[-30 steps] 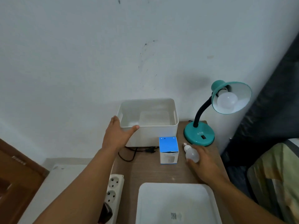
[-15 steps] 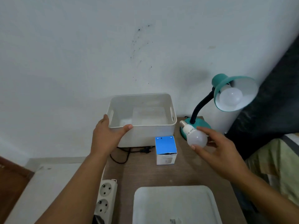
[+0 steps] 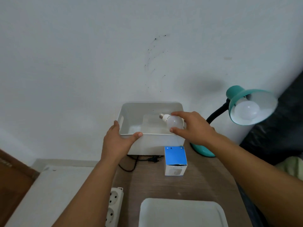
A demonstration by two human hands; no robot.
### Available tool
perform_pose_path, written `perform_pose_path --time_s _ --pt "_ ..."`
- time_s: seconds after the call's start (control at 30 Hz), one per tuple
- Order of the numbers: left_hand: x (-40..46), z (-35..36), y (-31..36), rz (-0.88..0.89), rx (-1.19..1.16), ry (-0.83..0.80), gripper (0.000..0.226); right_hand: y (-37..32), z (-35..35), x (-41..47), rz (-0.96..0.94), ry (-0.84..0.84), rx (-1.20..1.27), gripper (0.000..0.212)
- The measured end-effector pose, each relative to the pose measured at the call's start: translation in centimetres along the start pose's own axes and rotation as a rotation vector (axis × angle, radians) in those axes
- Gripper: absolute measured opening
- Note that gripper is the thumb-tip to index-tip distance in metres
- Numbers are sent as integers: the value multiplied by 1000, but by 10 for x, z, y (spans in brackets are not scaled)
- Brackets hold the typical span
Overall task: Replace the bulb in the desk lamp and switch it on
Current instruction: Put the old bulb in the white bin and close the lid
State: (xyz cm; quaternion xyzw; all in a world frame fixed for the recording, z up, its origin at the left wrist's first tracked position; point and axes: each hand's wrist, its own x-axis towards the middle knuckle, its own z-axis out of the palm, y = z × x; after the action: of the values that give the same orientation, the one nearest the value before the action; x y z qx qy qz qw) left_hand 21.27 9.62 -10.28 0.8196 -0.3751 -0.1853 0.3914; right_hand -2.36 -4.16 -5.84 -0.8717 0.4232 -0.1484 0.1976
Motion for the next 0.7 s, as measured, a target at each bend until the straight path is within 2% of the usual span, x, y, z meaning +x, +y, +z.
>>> perform_pose_path --time_s 0.2,0.33,0.7 --pt "0 -1 0 -8 -21 -4 126 7 14 26 100 -124 -108 72" --pt "-2 0 1 -2 -20 -3 126 9 14 30 147 -158 -101 67" --pt "-6 -6 6 -32 -25 -47 126 6 6 21 112 -148 -101 68"
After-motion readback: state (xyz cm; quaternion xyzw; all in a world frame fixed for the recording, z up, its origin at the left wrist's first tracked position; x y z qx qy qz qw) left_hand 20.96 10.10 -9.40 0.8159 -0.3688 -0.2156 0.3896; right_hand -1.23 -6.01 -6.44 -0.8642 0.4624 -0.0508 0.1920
